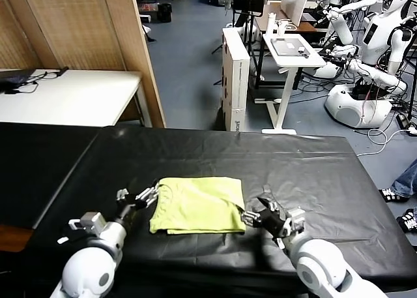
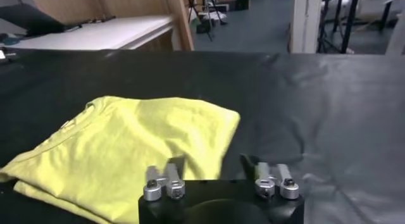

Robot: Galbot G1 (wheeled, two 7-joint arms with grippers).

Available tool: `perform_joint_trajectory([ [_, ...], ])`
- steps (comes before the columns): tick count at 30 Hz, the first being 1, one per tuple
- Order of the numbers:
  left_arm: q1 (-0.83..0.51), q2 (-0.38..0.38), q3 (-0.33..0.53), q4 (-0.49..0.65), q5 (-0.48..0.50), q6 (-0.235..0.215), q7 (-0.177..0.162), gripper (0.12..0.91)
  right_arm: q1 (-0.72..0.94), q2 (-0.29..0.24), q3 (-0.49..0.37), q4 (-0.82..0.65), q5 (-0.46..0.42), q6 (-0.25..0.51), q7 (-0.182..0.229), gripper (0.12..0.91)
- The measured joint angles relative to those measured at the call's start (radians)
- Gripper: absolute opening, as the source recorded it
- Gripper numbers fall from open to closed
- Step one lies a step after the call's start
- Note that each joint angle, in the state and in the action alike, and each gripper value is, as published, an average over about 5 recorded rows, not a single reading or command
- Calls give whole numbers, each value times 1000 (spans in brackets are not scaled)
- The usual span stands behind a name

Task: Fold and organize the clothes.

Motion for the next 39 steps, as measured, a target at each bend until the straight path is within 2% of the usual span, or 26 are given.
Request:
perform_joint_trajectory([
  [5,40,22,-21,-26,5,18,-31,907,-85,-1,91,47,-83,123,-42,907],
  [14,179,43,-106,-102,43,-17,-18,907,-312,51,262,91,-241,387,-44,907],
  [19,295,39,-162,-143,92,-48,6,907,-443,106,327,124,-333,518,-34,907],
  [26,482,11,-232,-197,177,-123,59,907,-636,191,364,159,-452,670,5,907],
  [30,568,-11,-259,-213,202,-141,71,907,-724,225,375,162,-480,711,25,907],
  [39,626,-31,-267,-215,215,-141,76,907,-794,247,376,165,-477,699,34,907],
])
